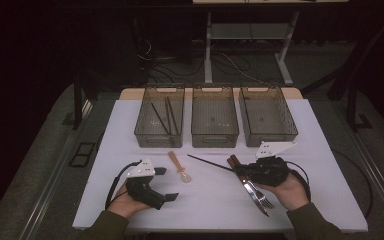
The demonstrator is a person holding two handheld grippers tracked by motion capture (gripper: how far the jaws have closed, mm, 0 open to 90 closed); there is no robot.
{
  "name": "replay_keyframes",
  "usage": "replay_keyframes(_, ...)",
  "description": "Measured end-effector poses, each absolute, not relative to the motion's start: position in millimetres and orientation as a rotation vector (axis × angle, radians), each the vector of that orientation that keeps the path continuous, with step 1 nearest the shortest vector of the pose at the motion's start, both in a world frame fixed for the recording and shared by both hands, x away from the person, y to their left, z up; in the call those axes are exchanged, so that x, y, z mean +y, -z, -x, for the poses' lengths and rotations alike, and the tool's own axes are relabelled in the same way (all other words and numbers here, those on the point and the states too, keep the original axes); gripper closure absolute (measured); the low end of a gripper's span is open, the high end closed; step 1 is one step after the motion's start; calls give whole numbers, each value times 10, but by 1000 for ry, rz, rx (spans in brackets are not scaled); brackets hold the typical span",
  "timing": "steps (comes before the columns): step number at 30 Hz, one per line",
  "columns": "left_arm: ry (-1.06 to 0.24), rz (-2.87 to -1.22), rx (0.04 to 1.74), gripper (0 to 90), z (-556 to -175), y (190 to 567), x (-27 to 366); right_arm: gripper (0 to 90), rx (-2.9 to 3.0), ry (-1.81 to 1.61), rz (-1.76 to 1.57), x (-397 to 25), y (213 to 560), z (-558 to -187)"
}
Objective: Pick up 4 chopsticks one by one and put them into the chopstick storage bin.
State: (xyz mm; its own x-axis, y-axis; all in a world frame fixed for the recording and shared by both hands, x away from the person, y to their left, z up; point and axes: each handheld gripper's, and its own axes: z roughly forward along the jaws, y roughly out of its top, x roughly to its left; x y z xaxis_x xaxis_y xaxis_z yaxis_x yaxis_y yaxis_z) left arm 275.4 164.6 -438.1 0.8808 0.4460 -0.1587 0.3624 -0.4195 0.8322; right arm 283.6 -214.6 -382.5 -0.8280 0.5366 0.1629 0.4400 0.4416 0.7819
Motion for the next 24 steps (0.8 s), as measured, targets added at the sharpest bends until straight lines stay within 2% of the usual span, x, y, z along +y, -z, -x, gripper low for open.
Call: replay_keyframes(24, -105, -2041, 595, 23, -2753, 4386, 1647, 851, 2486, -1444, -880, -2053, 3683, -2985)
